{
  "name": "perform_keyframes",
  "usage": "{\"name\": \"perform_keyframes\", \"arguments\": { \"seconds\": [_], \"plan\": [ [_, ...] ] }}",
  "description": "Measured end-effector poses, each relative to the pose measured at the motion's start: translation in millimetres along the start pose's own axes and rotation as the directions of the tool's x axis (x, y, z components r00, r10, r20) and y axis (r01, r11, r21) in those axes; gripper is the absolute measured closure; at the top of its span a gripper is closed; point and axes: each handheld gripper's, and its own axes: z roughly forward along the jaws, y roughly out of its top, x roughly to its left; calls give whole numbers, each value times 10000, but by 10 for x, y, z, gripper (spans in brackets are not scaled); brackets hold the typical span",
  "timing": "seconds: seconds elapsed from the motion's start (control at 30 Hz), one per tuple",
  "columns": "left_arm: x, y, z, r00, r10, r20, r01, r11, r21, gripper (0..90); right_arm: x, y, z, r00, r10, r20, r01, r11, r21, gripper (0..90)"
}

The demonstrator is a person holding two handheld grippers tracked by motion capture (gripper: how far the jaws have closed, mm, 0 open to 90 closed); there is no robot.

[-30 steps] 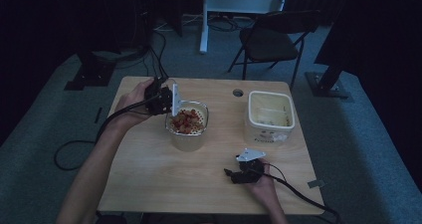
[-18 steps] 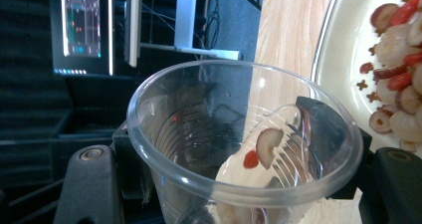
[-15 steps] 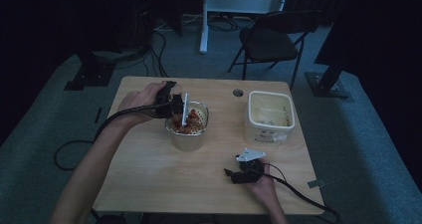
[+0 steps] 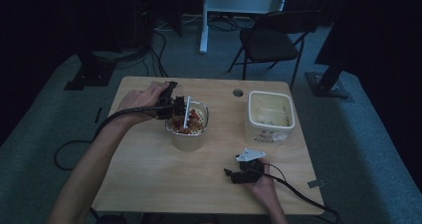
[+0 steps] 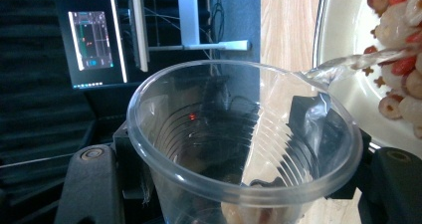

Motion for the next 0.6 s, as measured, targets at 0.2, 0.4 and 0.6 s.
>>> {"name": "perform_keyframes", "arguments": {
  "seconds": [0.2, 0.4, 0.6],
  "plan": [
    [-16, 43, -17, 9991, 409, -67, -409, 9992, 0, 331, 1, 0, 0, 10000, 7, -6, -7, 10000, -3, 262],
    [2, 87, -34, 9984, 551, -94, -552, 9985, -29, 331, 0, 0, 0, 10000, 2, 1, -2, 10000, -3, 262],
    [8, 103, -28, 9978, 647, -108, -647, 9979, -54, 331, -1, 0, 0, 10000, -2, 1, 2, 10000, -2, 262]
  ]
}}
